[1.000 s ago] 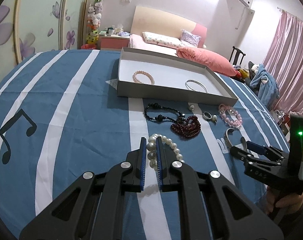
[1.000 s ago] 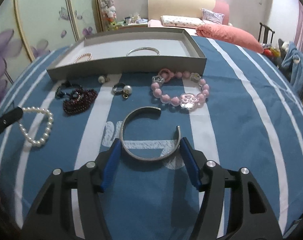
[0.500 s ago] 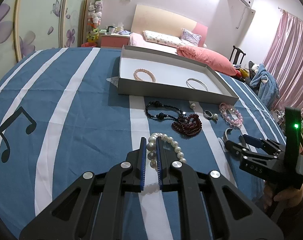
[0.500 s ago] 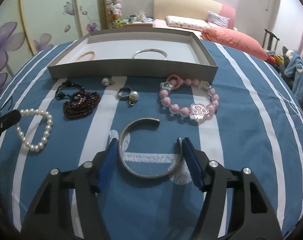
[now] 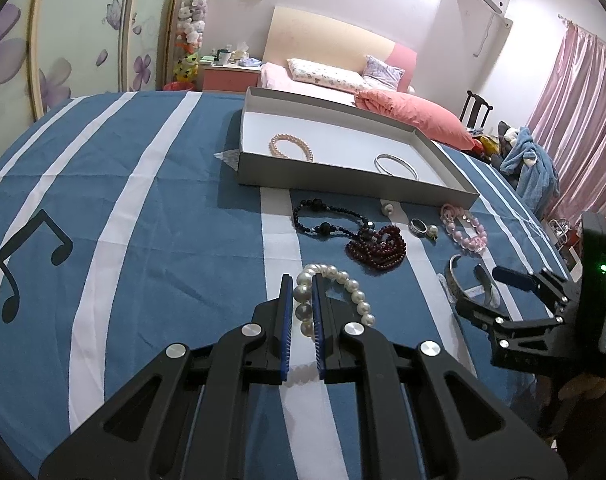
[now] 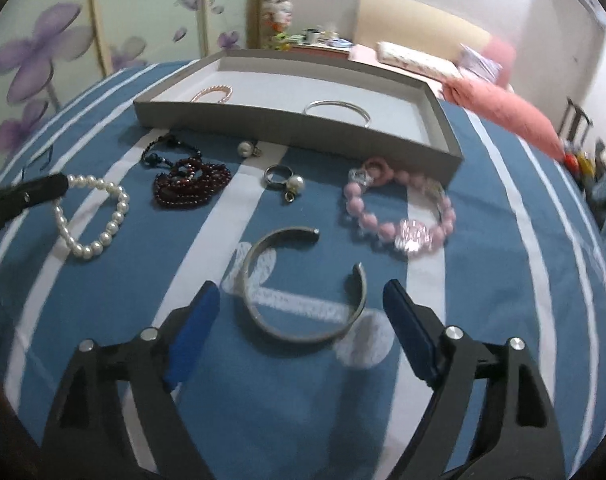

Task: Organize jewelry
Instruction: 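Lift both held pieces into the grey tray and open both tools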

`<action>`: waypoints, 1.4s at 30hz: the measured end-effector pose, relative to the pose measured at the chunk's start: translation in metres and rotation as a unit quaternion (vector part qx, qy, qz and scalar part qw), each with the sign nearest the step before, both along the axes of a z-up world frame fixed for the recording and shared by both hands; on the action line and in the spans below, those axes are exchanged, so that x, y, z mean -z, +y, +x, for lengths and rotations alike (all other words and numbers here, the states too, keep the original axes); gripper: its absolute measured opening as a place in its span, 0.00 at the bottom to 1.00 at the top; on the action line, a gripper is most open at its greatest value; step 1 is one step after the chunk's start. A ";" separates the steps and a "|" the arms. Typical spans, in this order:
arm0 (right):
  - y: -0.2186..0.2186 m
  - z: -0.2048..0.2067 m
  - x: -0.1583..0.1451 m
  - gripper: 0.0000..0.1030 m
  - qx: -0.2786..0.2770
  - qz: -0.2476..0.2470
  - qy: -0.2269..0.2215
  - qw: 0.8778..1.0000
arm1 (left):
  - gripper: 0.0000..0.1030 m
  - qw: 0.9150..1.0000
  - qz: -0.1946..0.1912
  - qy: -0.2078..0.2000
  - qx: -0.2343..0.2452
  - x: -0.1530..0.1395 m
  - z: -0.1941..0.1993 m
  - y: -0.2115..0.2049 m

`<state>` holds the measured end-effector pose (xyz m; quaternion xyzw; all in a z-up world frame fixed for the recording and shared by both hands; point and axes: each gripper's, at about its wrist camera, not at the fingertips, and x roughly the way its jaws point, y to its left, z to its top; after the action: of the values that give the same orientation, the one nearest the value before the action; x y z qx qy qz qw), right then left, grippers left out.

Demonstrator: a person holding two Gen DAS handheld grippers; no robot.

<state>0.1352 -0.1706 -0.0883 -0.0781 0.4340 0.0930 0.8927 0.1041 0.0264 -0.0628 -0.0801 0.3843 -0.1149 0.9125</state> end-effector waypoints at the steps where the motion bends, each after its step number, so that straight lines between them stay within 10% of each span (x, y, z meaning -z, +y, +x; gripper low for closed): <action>1: 0.001 -0.002 0.002 0.80 0.007 0.003 0.002 1.000 | 0.10 1.000 0.000 0.000 0.001 0.000 0.000 0.000; 7: 0.001 0.003 0.004 0.61 0.043 0.025 0.008 0.999 | 0.10 1.000 -0.005 -0.005 0.000 -0.002 -0.002 0.000; 21: -0.021 -0.012 -0.013 0.60 0.075 0.111 -0.012 0.991 | 0.10 0.998 -0.038 -0.058 0.009 -0.025 -0.016 0.002; 42: -0.008 -0.045 -0.071 0.60 0.083 0.088 -0.214 0.969 | 0.10 0.986 0.006 -0.161 -0.035 -0.058 -0.032 -0.020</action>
<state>0.0904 -0.1782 -0.0173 0.0187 0.2281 0.0374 0.9727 0.0718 0.0062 -0.0045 -0.0682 0.2301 -0.0923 0.9664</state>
